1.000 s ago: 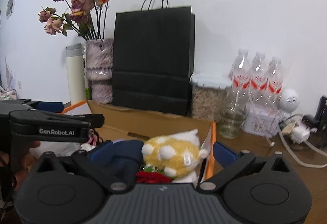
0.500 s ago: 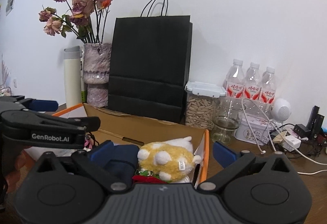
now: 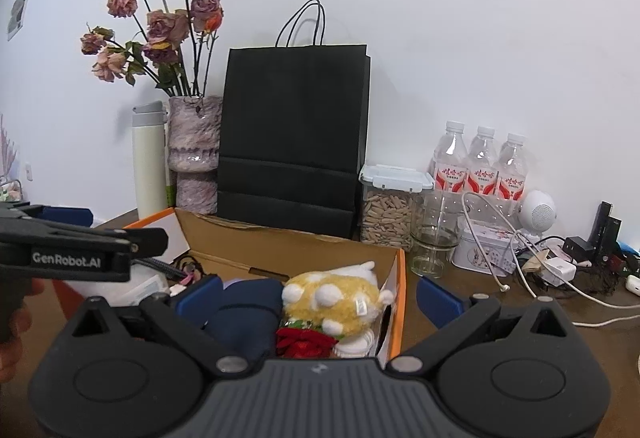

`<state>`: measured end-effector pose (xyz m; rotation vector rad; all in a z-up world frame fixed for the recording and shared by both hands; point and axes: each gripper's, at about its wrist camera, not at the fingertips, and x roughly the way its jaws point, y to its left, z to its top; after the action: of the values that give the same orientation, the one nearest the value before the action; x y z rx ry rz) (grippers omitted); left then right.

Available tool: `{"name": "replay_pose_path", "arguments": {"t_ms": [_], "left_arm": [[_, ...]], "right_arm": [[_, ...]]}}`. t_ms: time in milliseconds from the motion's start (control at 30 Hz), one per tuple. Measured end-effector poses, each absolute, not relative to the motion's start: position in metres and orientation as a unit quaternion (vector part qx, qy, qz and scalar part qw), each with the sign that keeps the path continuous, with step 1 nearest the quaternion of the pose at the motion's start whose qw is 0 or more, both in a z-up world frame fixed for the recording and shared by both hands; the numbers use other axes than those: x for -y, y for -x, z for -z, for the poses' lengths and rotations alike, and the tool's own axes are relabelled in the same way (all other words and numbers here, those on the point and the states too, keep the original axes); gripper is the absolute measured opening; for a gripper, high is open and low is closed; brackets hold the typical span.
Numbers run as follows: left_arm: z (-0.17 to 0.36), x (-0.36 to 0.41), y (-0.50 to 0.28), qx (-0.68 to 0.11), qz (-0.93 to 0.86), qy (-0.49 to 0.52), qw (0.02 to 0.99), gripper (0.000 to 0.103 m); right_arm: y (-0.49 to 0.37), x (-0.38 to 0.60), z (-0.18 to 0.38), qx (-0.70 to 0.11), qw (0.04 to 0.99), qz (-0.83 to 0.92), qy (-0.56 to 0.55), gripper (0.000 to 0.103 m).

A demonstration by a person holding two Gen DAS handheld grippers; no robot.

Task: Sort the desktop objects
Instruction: 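Withdraw both grippers from the box toward the remaining caps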

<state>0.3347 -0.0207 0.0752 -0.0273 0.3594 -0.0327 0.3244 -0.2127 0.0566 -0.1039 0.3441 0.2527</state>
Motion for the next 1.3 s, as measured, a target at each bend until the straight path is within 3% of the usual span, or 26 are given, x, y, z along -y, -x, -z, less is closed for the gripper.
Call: {"name": "replay_pose_path", "arguments": {"t_ms": [500,1300], "left_arm": [[-0.069,-0.002,-0.274,-0.185,-0.01,0.0,0.983,0.103],[-0.022,-0.033,-0.238,-0.273,-0.022,-0.045,0.961,0.103]], "right_arm": [[-0.265,0.216,-0.047,-0.186,0.974,-0.126,0.041,0.103],[-0.244,0.238,0.01,-0.294,0.948,-0.116,0.033,0.103]]}}
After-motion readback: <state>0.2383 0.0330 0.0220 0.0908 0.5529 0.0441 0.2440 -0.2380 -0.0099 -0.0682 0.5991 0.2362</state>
